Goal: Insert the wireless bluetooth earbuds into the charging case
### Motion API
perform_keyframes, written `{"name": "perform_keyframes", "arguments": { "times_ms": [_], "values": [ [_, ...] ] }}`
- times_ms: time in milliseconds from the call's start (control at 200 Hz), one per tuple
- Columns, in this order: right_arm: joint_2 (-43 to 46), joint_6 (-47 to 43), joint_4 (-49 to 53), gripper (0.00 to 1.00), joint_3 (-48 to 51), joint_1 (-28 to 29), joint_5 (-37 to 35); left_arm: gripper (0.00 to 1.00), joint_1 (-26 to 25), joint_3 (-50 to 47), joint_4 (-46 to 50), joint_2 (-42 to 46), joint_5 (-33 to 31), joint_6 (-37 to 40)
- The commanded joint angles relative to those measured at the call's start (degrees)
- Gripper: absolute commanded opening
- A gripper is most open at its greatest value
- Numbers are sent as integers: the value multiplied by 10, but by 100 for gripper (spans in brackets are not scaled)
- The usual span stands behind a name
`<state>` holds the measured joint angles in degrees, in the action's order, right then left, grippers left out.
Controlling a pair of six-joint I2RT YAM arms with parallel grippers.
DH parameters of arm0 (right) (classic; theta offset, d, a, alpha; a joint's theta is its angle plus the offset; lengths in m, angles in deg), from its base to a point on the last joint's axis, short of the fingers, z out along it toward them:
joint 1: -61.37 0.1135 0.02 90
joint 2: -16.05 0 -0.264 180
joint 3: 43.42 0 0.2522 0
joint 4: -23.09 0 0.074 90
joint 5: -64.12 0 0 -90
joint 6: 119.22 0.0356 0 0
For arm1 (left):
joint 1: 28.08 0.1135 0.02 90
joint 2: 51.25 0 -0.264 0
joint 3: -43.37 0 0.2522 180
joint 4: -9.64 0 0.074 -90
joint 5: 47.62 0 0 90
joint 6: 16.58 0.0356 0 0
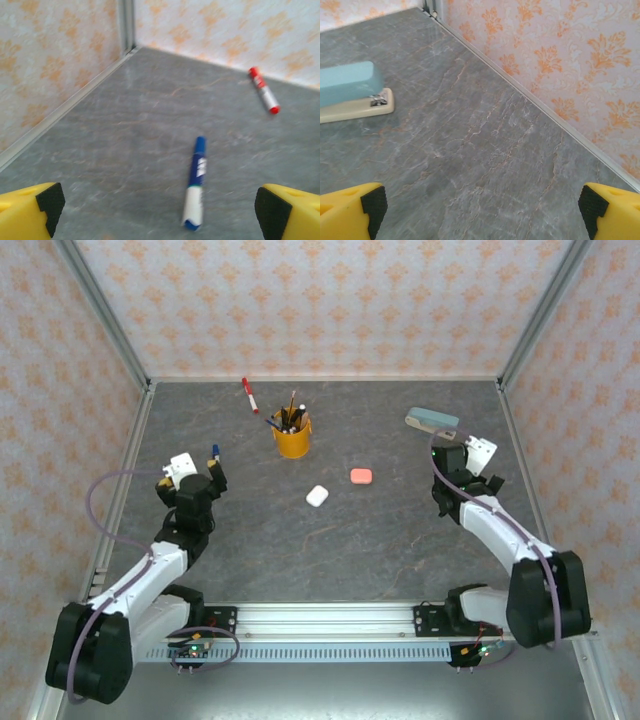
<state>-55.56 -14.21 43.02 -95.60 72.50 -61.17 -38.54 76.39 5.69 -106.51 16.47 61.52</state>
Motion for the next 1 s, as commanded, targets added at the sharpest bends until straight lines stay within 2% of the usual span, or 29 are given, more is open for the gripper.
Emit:
{"name": "perform_keyframes", "arguments": {
  "times_ms": [0,115,160,265,370,455,520,555,586,646,666,701,756,806,996],
  "values": [
    [-47,-54,-144,100,32,-2,-37,100,4,-19,-122,-29,-44,63],
    [-98,-87,-258,100,62,-3,-16,100,5,-9,-189,-111,-24,127],
    [-105,-104,-273,100,57,-3,0,100,6,-7,-217,-138,15,142],
    [-117,-170,-410,100,98,-4,35,100,12,7,-257,-211,80,158],
    [-136,-194,-529,100,149,-12,93,100,19,14,-284,-259,139,172],
    [-125,-196,-509,100,154,-35,190,100,47,14,-291,-274,202,161],
    [-134,-184,-510,100,157,-62,253,100,54,18,-316,-306,215,163],
    [-163,-183,-560,100,169,-71,266,100,64,35,-267,-297,239,157],
    [-174,-187,-604,100,176,-73,272,100,74,34,-281,-303,254,152],
    [-150,-174,-488,100,141,-85,296,100,84,48,-252,-303,262,139],
    [-158,-171,-491,100,137,-93,312,100,89,47,-259,-306,268,136],
    [-166,-169,-524,100,145,-98,319,100,97,53,-245,-305,274,129],
    [-154,-169,-484,100,136,-98,320,100,98,53,-249,-307,269,127],
    [-158,-172,-514,100,145,-98,320,100,98,54,-247,-307,263,126],
    [-153,-171,-504,100,145,-98,320,100,97,54,-247,-307,261,127]
  ]
}}
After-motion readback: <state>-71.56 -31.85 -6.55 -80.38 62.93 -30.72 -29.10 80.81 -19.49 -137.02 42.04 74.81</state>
